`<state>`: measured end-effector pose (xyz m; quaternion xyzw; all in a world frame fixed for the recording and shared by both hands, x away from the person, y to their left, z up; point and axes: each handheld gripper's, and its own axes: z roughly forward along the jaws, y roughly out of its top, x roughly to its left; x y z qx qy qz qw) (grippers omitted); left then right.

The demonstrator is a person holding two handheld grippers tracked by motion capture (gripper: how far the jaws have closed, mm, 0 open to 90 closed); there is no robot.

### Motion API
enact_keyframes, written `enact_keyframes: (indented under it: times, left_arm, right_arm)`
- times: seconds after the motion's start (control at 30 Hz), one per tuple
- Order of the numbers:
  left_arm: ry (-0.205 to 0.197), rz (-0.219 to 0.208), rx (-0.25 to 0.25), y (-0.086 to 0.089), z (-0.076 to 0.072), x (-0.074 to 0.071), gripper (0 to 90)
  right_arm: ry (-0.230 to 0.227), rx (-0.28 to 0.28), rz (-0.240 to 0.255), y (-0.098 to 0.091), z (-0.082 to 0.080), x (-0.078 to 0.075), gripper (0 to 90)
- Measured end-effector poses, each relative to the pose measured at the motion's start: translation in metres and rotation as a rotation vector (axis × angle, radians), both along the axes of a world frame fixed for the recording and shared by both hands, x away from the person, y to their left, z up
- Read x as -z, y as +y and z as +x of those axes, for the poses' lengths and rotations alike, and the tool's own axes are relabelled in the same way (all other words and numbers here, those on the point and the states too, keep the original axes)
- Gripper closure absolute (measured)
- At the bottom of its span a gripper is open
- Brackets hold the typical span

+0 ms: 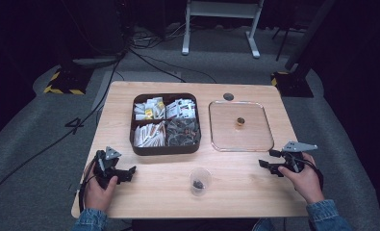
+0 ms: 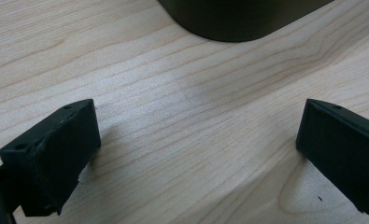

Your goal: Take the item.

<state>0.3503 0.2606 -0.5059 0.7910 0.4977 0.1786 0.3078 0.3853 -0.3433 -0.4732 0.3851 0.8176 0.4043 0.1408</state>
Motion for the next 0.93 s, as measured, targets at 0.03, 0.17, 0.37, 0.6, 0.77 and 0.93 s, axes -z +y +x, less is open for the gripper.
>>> enact_keyframes:
  times: [0.03,0.17,0.37,0.6,0.77,0.93]
  left_arm:
    - [0.0,0.0,0.0,0.0,0.0,0.0,0.2]
    - [0.0,0.001,0.001,0.0,0.0,0.0,0.2]
    - [0.0,0.0,0.0,0.0,0.0,0.0,0.2]
    - [0.0,-0.002,-0.001,0.0,0.0,0.0,0.1]
    - [0.0,0.0,0.0,0.0,0.0,0.0,0.2]
    - [0.0,0.0,0.0,0.0,0.0,0.0,0.2]
  right_arm:
    - [-0.001,-0.001,-0.001,0.001,0.0,0.002,29.3]
    - [0.004,0.002,-0.012,0.001,0.0,0.01,28.5]
    - [0.007,0.019,-0.038,0.0,0.001,0.026,23.7]
    - [-0.015,-0.014,-0.101,0.003,0.001,0.031,13.8]
    - [-0.012,-0.012,-0.108,0.005,0.001,0.031,12.0]
    - [-0.012,-0.012,-0.108,0.005,0.001,0.031,12.0]
